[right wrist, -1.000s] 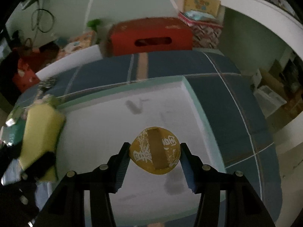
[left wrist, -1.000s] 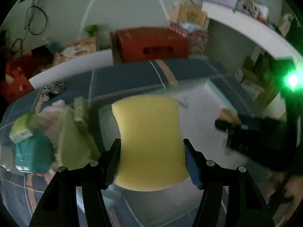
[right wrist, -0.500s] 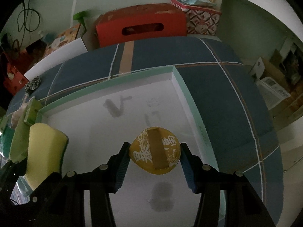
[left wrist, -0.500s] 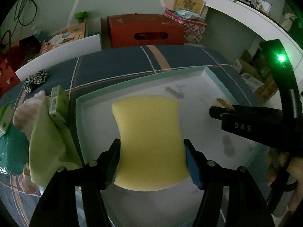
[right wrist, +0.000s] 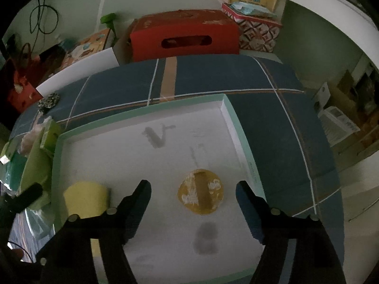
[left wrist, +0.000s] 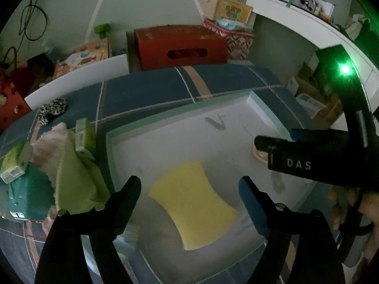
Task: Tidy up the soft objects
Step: 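Move both tools back toward the pile of items beside the tray, then grasp the green tissue pack with the left tool while the right tool grasps the green cloth, then carry tissue pack and green cloth into the tray and release both, then withdraw both tools from the tray toward the remaining items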
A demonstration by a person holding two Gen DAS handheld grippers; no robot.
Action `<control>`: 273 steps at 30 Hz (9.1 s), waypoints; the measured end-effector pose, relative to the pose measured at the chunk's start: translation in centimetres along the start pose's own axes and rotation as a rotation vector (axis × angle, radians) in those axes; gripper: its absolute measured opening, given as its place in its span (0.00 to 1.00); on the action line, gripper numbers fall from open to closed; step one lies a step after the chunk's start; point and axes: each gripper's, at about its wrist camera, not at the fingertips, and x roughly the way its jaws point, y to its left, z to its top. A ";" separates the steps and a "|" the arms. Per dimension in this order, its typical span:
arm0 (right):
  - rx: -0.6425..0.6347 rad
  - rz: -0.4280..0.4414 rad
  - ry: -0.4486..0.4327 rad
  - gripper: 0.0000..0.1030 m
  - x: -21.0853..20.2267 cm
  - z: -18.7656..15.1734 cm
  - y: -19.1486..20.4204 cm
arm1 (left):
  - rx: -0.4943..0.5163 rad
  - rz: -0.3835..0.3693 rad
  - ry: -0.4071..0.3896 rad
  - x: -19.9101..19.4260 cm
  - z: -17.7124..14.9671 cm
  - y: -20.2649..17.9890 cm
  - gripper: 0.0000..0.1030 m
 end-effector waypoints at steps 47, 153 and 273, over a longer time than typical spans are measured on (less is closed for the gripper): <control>-0.379 0.207 -0.090 1.00 -8.5 4.1 21.8 | -0.529 0.406 -0.167 -10.6 -5.4 26.6 0.92; -0.301 0.653 -0.023 0.04 -8.5 7.2 21.0 | -0.404 0.293 -0.277 -10.0 -1.0 21.6 0.63; -0.114 0.138 0.073 1.00 -6.0 -0.4 6.0 | -0.311 0.228 -0.060 -6.7 -4.3 12.8 0.83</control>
